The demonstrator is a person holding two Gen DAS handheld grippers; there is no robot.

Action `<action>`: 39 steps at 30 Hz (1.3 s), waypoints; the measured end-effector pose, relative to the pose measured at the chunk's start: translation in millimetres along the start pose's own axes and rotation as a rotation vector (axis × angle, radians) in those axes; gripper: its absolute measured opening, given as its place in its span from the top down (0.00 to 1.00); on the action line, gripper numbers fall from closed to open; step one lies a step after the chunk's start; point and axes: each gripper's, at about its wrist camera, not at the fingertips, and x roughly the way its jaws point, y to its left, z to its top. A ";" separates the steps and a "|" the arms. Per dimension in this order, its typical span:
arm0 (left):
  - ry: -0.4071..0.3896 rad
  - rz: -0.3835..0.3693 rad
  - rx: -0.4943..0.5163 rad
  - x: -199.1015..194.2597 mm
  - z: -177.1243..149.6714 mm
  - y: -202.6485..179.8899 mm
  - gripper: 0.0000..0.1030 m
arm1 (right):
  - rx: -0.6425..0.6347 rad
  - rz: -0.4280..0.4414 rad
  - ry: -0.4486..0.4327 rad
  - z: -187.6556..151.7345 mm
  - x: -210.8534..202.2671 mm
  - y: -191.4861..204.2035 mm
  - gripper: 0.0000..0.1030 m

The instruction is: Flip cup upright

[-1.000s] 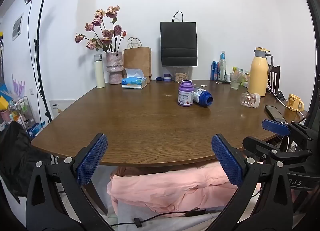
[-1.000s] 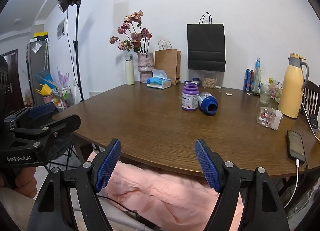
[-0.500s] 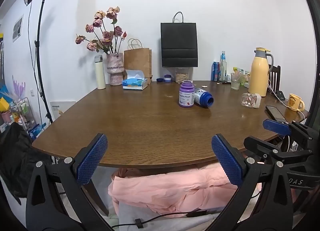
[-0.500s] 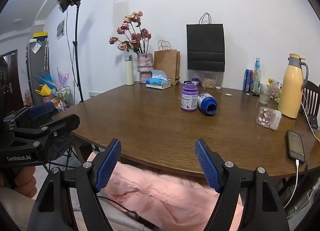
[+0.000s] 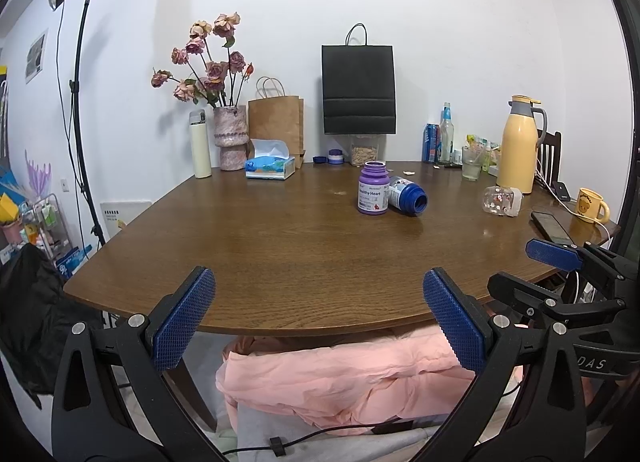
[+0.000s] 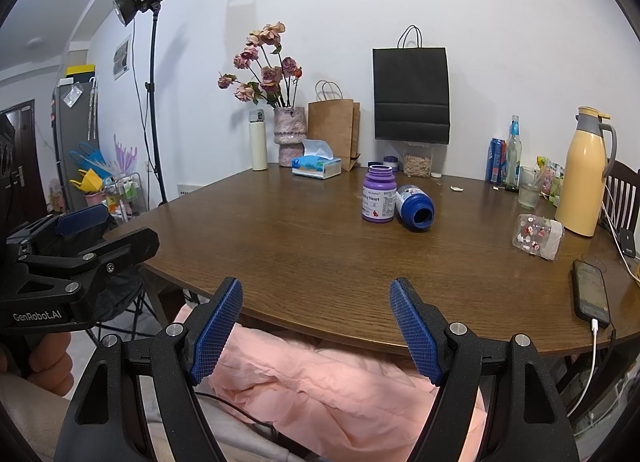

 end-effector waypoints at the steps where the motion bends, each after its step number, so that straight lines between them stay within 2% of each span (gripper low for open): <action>1: 0.000 0.000 0.000 0.0 0.1 0.1 0.00 | 0.001 0.001 -0.002 -0.1 -0.2 -0.2 0.22; 39: -0.009 -0.002 -0.007 -1.7 4.7 5.0 0.00 | -0.027 -0.018 0.001 3.3 -2.5 2.2 0.22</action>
